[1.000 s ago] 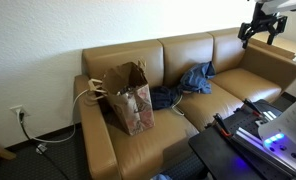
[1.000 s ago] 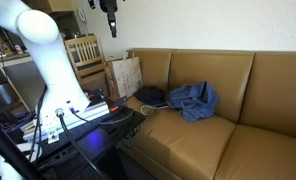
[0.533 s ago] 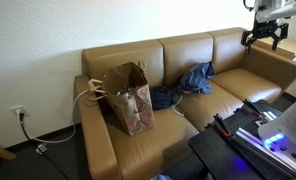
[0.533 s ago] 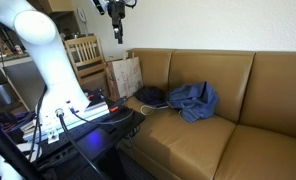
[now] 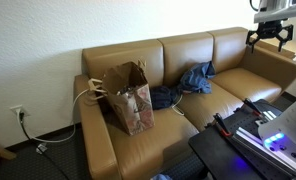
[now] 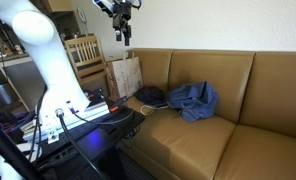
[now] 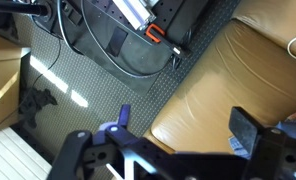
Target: Spread the pair of jeans out on the couch
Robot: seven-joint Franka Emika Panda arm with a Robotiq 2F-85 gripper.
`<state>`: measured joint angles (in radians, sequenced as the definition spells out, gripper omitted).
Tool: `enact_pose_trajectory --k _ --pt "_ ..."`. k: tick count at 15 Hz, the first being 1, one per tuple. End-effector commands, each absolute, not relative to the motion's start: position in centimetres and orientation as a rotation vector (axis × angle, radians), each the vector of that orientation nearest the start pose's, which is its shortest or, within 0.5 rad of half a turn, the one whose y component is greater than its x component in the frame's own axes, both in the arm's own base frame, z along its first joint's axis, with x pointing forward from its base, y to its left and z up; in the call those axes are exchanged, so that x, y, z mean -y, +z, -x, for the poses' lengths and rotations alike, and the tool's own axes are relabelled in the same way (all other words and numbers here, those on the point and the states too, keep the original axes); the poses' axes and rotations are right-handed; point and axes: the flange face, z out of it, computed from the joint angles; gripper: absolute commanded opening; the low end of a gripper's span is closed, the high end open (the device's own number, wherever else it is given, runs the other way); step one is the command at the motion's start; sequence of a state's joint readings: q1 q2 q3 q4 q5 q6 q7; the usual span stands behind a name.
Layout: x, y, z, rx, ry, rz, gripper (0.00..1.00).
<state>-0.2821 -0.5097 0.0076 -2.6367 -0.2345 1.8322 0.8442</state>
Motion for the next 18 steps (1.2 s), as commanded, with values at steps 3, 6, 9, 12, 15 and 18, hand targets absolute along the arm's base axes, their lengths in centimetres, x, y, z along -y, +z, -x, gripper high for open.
enact_pose_trajectory --k 3,6,9,12,15,18 --pt "20.2 37.5 -34.7 -2.036 0.167 2.643 1.00" --pt "19.7 38.7 -33.6 -2.001 0.167 2.641 1.00" --pt "20.5 37.9 -34.8 -2.026 0.201 2.628 1.00" --pt "21.5 34.8 -36.7 -2.225 0.094 2.449 1.00" --pt "22.5 30.8 -39.2 -2.361 0.011 2.170 1.00" --pt "22.9 27.7 -42.0 -2.409 -0.170 1.963 1.00"
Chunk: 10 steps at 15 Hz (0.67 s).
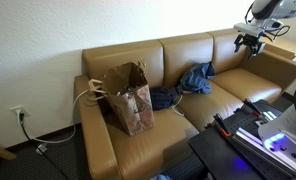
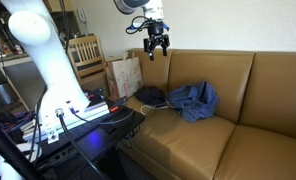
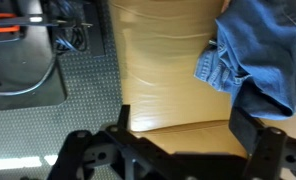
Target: Spread the pair of jeans out on the couch
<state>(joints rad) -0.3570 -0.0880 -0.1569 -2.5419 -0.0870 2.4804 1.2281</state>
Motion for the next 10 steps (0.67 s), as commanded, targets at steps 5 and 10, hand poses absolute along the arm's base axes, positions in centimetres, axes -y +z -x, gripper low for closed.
enact_pose_trajectory --k 5,10 --pt "21.1 23.2 -44.1 -2.414 -0.134 1.991 1.00" --pt "21.5 23.2 -43.8 -2.430 -0.206 1.958 1.00"
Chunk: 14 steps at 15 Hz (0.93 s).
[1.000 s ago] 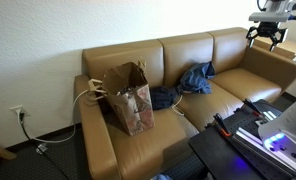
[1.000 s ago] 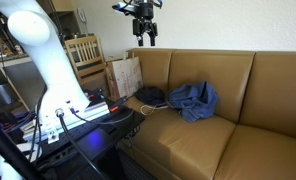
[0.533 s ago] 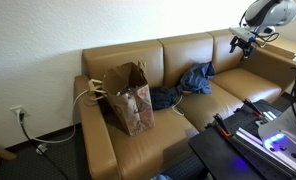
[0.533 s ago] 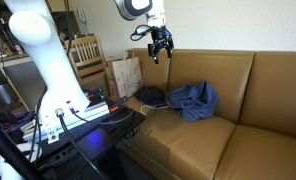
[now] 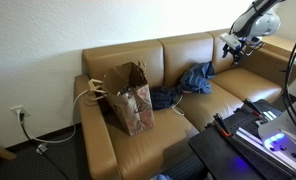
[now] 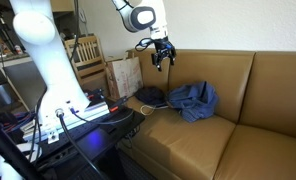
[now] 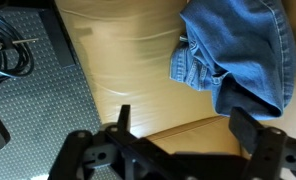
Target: Spread the pair of jeans out on the couch
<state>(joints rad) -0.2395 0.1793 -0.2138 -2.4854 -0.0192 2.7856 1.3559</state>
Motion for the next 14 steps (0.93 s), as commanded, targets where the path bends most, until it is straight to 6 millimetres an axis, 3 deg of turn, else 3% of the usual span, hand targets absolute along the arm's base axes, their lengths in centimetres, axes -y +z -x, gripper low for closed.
enact_pose_trajectory --k 1,4,9,11,13,14 --pt "22.0 22.5 -44.0 -2.449 -0.214 1.969 1.00" --pt "23.4 19.7 -45.6 -2.509 -0.374 1.784 1.00" --pt "23.6 16.9 -49.2 -2.488 -0.593 1.554 1.00" --pt "24.9 16.0 -50.8 -2.497 -0.695 1.477 1.00" --pt "26.2 15.2 -51.7 -2.548 -0.680 1.425 1.00" --pt "25.9 15.7 -51.8 -2.560 -0.583 1.432 1.00"
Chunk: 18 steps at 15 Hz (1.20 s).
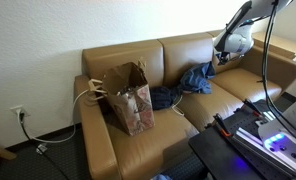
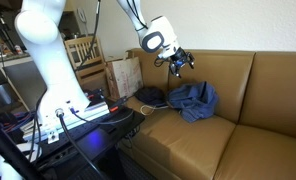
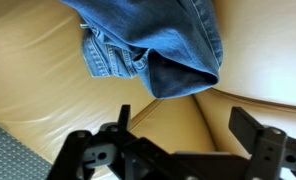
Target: Spread the pair of jeans out on the couch
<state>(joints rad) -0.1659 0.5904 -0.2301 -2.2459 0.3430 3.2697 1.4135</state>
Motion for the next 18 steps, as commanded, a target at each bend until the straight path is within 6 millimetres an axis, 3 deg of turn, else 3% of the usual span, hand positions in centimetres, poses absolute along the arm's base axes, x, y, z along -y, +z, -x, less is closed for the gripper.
enact_pose_trajectory --k 1,4,5,11,14,18 --pt "25.4 15.5 -50.9 -2.541 -0.645 1.448 1.00" --pt "25.7 15.4 -51.7 -2.552 -0.616 1.441 1.00" --pt "26.1 14.0 -51.7 -2.573 -0.648 1.457 1.00" --pt "29.3 8.3 -54.3 -2.632 -0.843 0.974 1.00" --pt "30.8 6.7 -56.0 -2.619 -0.922 0.797 1.00" --pt "32.3 5.7 -57.8 -2.614 -0.991 0.702 1.00"
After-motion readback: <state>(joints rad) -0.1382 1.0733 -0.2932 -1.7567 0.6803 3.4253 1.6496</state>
